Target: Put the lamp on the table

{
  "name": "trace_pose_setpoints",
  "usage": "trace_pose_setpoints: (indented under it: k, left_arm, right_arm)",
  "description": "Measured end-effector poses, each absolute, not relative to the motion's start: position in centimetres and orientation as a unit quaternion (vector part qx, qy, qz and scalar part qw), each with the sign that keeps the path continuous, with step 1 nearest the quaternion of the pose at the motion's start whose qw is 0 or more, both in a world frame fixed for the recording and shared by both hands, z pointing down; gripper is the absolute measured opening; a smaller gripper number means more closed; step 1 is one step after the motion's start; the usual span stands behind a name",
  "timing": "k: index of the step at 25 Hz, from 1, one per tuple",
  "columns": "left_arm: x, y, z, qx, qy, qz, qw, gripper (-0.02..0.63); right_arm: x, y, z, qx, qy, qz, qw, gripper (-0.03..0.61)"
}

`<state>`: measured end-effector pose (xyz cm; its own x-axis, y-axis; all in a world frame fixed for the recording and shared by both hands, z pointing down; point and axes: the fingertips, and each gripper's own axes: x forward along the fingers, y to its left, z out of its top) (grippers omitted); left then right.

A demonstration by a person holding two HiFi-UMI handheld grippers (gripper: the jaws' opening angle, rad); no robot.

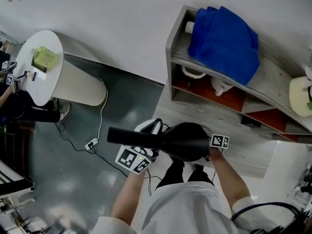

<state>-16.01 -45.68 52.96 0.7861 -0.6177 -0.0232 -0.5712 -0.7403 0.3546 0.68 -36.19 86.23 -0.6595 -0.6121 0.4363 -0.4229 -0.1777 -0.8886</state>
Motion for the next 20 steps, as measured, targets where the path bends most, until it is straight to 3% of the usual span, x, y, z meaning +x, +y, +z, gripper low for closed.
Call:
trace_pose_setpoints:
  k: [15,20]
  left_arm:
    - [-15.0,-45.4,53.6,0.929,-0.31,-0.08,0.184,0.009]
    - [-14.4,-45.2,53.6,0.928,-0.317,-0.073,0.182,0.009]
  right_arm:
    - [1.4,-36.4,87.8,-0.427,0.635,-0.642,0.047,0.027]
    - [1.8,-37.2,87.5,-0.441,0.632,-0.635,0.054,0.128]
